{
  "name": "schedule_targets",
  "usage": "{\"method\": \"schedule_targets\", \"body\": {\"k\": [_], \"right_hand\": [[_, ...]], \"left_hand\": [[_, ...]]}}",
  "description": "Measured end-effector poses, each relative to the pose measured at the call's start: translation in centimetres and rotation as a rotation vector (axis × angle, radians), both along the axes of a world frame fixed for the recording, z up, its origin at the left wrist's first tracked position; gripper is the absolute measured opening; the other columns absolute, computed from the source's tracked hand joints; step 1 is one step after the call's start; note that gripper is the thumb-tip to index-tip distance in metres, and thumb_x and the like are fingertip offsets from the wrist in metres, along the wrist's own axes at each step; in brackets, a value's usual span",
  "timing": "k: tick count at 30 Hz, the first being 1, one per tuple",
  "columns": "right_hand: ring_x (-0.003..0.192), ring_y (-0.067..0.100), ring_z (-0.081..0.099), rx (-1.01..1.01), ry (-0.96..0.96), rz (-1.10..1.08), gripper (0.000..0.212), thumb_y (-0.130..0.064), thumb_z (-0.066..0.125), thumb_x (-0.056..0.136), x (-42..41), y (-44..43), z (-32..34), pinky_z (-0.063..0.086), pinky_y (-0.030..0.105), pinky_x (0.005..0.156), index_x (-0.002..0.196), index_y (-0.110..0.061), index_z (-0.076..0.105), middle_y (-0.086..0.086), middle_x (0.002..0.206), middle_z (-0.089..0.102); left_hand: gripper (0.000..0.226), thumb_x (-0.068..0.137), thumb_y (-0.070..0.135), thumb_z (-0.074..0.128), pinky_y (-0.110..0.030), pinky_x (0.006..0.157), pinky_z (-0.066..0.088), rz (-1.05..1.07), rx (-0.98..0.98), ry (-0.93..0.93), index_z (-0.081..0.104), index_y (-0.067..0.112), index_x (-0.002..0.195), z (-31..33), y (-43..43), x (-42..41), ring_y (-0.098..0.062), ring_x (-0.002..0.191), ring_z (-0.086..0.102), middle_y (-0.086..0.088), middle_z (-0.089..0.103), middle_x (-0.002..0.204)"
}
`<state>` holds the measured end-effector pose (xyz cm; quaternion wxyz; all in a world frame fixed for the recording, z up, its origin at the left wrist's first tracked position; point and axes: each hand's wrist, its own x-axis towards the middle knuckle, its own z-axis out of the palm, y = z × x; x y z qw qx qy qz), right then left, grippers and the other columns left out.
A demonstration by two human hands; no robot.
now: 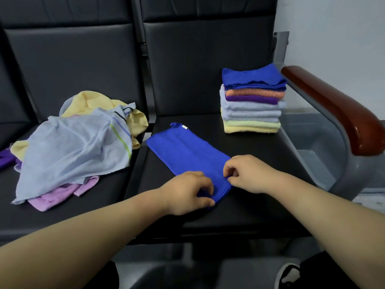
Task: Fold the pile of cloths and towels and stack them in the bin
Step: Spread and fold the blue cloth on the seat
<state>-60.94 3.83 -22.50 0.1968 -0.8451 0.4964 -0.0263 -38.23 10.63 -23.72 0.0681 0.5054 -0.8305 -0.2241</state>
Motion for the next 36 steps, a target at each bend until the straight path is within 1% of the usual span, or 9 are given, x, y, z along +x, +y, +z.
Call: {"method": "schedule_targets", "body": {"k": [4,8,11,15,24,28,30,32,36], "right_hand": [[0.098,0.004,0.061,0.044,0.011,0.023,0.024,-0.02,0.069,0.089,-0.6,0.6,0.0,0.053,0.028,0.093,0.109,-0.033,0.074,-0.016,0.109,0.058],[0.106,0.006,0.059,0.086,0.014,0.041,0.033,-0.024,0.071,0.086,-1.0,1.0,0.0,0.051,0.028,0.098,0.118,-0.034,0.071,-0.016,0.117,0.055],[0.108,0.007,0.058,0.11,0.019,0.051,0.038,-0.032,0.074,0.084,-1.1,1.3,0.1,0.051,0.03,0.1,0.121,-0.033,0.068,-0.015,0.12,0.054],[0.108,0.009,0.058,0.078,0.041,0.055,0.041,-0.039,0.076,0.08,-1.0,1.5,-0.2,0.051,0.032,0.1,0.119,-0.034,0.066,-0.015,0.119,0.053],[0.103,0.013,0.054,-0.091,0.062,0.044,0.017,-0.031,0.066,0.089,-0.3,2.3,-0.7,0.052,0.036,0.092,0.106,-0.032,0.066,-0.013,0.109,0.057],[0.1,0.014,0.056,-0.099,0.035,0.009,0.007,-0.025,0.063,0.09,-0.3,2.3,-0.5,0.051,0.036,0.088,0.092,-0.031,0.065,-0.012,0.098,0.06],[0.084,0.01,0.061,-0.008,-0.076,-0.061,0.006,-0.023,0.066,0.086,-0.4,2.1,0.3,0.052,0.031,0.076,0.083,-0.028,0.068,-0.012,0.086,0.065],[0.064,0.006,0.057,0.122,-0.198,-0.115,0.007,-0.02,0.07,0.084,-0.5,2.0,1.2,0.045,0.025,0.061,0.081,-0.023,0.074,-0.011,0.073,0.066],[0.067,0.012,0.05,0.356,-0.432,-0.187,0.01,-0.016,0.075,0.086,-0.6,2.0,2.4,0.038,0.03,0.065,0.077,-0.014,0.075,-0.005,0.066,0.061]], "left_hand": [[0.028,0.083,0.055,0.073,-0.036,0.096,0.045,-0.054,0.001,-0.016,0.065,0.035,0.101,-0.4,0.6,0.6,-0.016,0.103,0.052,0.012,0.052,0.108],[0.013,0.092,0.046,0.067,-0.04,0.096,0.044,-0.033,-0.068,-0.046,0.063,0.035,0.098,-1.0,1.3,0.6,-0.014,0.102,0.048,0.014,0.052,0.107],[0.011,0.096,0.04,0.063,-0.036,0.095,0.044,-0.012,-0.065,-0.027,0.061,0.029,0.095,-0.7,1.6,0.7,-0.012,0.1,0.048,0.013,0.054,0.103],[0.011,0.098,0.028,0.064,-0.028,0.084,0.048,0.049,-0.033,0.106,0.06,0.02,0.091,0.6,2.0,1.4,-0.009,0.088,0.054,0.008,0.058,0.095],[0.012,0.099,0.023,0.062,-0.015,0.072,0.042,0.143,-0.056,0.205,0.06,0.018,0.088,1.7,2.4,1.9,-0.005,0.076,0.053,0.009,0.06,0.083],[0.016,0.095,0.024,0.064,-0.021,0.069,0.043,0.251,0.112,0.375,0.059,0.019,0.08,2.3,1.9,2.7,-0.003,0.066,0.05,0.013,0.057,0.071],[0.011,0.085,0.025,0.064,-0.029,0.076,0.045,0.307,0.253,0.539,0.062,0.021,0.074,2.7,1.6,3.4,-0.008,0.069,0.057,0.007,0.061,0.071],[0.006,0.074,0.024,0.065,-0.035,0.081,0.046,0.39,0.384,0.704,0.063,0.023,0.069,3.2,1.5,4.2,-0.014,0.069,0.063,-0.002,0.06,0.071],[0.022,0.054,0.032,0.073,-0.033,0.073,0.053,0.516,0.612,0.888,0.064,0.022,0.072,4.0,1.4,6.2,-0.029,0.068,0.065,-0.016,0.054,0.086]]}}
